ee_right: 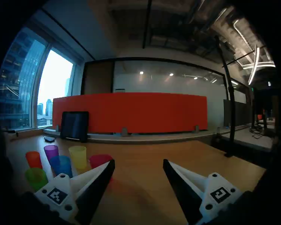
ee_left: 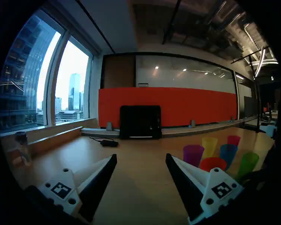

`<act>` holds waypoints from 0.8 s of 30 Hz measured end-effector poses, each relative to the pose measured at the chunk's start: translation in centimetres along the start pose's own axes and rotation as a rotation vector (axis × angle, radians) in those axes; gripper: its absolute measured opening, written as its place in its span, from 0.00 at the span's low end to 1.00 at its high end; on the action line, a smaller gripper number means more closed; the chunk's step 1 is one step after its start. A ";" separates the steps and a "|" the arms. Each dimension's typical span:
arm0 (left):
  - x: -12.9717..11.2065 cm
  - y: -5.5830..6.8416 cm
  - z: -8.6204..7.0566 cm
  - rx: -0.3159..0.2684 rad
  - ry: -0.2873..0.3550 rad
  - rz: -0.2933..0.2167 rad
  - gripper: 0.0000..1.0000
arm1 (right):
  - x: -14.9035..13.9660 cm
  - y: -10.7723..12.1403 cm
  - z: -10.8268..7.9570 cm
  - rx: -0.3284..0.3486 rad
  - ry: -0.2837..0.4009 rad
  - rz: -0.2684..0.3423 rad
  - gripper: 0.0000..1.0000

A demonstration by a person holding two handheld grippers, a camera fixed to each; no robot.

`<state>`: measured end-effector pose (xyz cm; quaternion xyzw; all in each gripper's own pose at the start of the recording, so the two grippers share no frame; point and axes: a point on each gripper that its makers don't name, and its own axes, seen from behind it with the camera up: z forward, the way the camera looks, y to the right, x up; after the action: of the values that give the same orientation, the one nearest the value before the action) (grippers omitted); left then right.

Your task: Pour water

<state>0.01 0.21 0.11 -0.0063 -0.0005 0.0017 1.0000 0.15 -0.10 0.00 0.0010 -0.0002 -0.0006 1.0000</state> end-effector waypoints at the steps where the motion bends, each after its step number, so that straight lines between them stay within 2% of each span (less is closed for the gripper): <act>1: 0.0 0.0 0.0 -0.004 -0.002 0.001 0.97 | 0.0 0.0 0.0 0.001 0.001 -0.001 0.99; 5: -0.2 -0.1 0.1 -0.007 -0.016 0.018 0.97 | -0.2 -0.2 0.0 0.009 -0.007 -0.001 0.99; 8: -0.3 -0.5 0.1 0.001 -0.038 0.053 0.97 | -0.1 -0.2 0.1 0.014 -0.022 0.002 0.99; 11: -0.1 -0.8 0.2 0.008 -0.059 0.073 0.97 | 0.7 -0.4 0.1 0.025 -0.027 0.004 0.99; 14: 0.5 -0.9 0.4 0.003 -0.072 0.069 0.97 | 2.2 -0.6 0.1 0.036 -0.024 0.005 0.99; 18: 2.3 -0.9 0.8 -0.008 -0.079 0.056 0.97 | 4.7 -0.8 0.3 0.053 -0.024 -0.008 0.99; 24: 6.6 -0.9 1.1 -0.015 -0.056 0.061 0.97 | 8.4 -0.9 0.9 0.066 -0.031 -0.049 0.99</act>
<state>6.62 -0.61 1.27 -0.0137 -0.0284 0.0325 0.9990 8.58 -0.97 0.86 0.0338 -0.0159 -0.0253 0.9990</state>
